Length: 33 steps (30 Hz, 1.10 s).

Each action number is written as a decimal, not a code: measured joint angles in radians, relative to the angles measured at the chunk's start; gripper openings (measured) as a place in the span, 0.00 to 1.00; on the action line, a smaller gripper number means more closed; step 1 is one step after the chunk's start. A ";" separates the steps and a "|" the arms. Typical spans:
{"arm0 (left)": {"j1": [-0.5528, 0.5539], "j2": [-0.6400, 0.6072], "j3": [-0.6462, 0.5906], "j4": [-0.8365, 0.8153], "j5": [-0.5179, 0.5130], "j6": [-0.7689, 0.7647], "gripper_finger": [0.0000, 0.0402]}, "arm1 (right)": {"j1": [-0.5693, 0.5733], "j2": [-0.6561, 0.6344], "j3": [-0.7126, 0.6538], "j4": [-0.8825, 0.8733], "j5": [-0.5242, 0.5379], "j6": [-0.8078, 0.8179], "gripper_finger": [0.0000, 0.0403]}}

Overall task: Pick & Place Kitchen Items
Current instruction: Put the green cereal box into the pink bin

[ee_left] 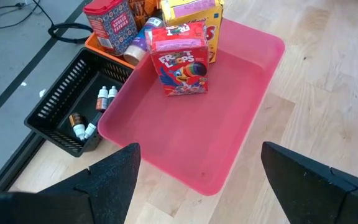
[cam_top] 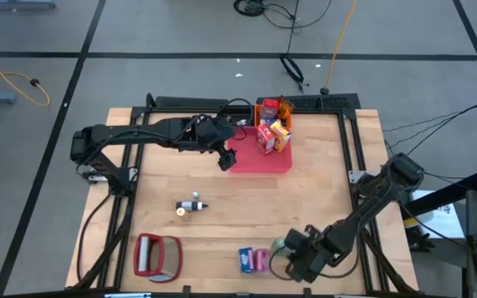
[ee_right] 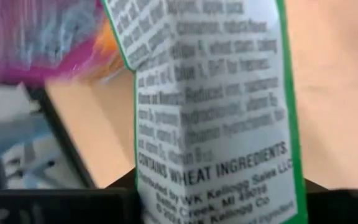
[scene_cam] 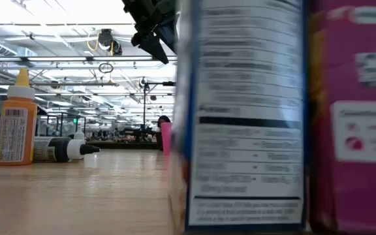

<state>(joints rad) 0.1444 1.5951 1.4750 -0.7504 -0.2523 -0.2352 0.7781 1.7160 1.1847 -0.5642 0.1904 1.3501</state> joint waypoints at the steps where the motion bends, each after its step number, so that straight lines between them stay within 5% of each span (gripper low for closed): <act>1: 0.000 0.000 0.000 0.001 0.000 0.000 0.83 | -0.006 -0.018 0.000 -0.031 0.019 0.012 0.30; 13: -0.002 0.000 0.000 0.001 0.000 -0.011 0.83 | -0.126 -0.211 0.002 -0.267 0.351 0.012 0.29; 33: -0.023 0.000 0.000 0.001 0.000 -0.041 0.83 | -0.503 -0.223 -0.018 -0.170 0.702 -0.261 0.31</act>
<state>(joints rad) 0.1219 1.5951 1.4746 -0.7490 -0.2520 -0.2760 0.2754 1.4925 1.1664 -0.7340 0.8919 1.0889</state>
